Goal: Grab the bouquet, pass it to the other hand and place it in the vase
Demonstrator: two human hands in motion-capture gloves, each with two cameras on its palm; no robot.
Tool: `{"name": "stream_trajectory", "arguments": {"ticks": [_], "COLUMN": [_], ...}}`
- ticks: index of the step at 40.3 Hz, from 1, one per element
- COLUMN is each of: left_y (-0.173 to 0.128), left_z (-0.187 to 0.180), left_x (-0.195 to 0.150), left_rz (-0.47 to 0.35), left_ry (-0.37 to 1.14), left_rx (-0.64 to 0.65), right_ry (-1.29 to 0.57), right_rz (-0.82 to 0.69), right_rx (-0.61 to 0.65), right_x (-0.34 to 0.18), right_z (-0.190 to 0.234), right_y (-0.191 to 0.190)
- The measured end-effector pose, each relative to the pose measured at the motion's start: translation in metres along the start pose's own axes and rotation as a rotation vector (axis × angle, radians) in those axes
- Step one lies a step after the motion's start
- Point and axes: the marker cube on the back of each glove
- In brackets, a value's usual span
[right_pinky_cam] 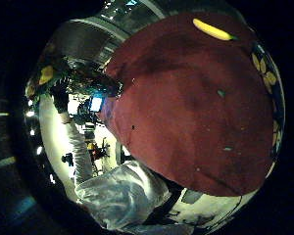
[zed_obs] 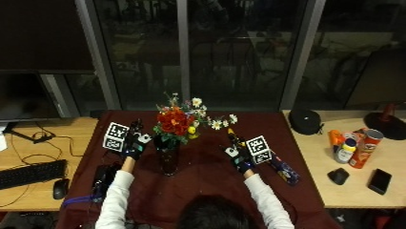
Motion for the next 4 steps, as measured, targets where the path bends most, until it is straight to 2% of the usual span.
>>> {"name": "stream_trajectory", "arguments": {"ticks": [4], "left_y": [0.0023], "left_z": [0.0], "left_x": [0.0029], "left_rz": [-0.005], "left_ry": [-0.001], "left_rx": [0.014], "right_ry": [-0.019], "right_rz": [0.023], "right_rx": [-0.018], "right_x": [0.0077], "right_z": [0.0034], "right_y": [-0.0053]}}
